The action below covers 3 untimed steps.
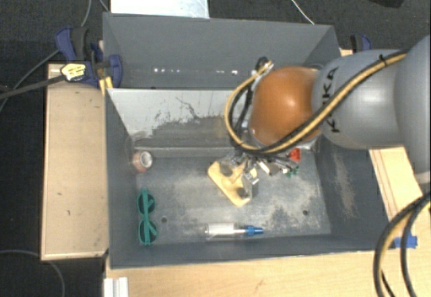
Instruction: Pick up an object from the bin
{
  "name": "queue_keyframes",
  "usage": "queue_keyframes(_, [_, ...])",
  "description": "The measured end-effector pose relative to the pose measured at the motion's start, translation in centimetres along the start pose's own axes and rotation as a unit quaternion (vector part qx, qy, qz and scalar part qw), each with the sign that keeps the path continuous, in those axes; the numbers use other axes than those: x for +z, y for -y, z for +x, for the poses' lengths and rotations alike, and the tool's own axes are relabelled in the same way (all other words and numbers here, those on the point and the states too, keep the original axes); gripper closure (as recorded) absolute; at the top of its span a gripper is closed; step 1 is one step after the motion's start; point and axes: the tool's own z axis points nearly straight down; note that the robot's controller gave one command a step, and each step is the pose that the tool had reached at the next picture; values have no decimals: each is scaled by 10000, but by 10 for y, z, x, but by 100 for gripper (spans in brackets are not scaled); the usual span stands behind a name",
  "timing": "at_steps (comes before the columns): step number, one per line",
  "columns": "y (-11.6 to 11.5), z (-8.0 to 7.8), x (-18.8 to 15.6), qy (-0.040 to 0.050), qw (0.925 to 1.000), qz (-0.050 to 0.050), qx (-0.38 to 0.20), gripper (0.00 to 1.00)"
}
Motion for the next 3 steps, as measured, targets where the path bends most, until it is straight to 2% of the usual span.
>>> queue_keyframes(1, [0, 0, 0, 4, 10000, -2, 14, 100])
queue_keyframes(2, [3, -2, -21, 30, 9998, 7, -188, 100])
queue_keyframes(3, [10, -5, -2, 23, 9998, -38, -214, 100])
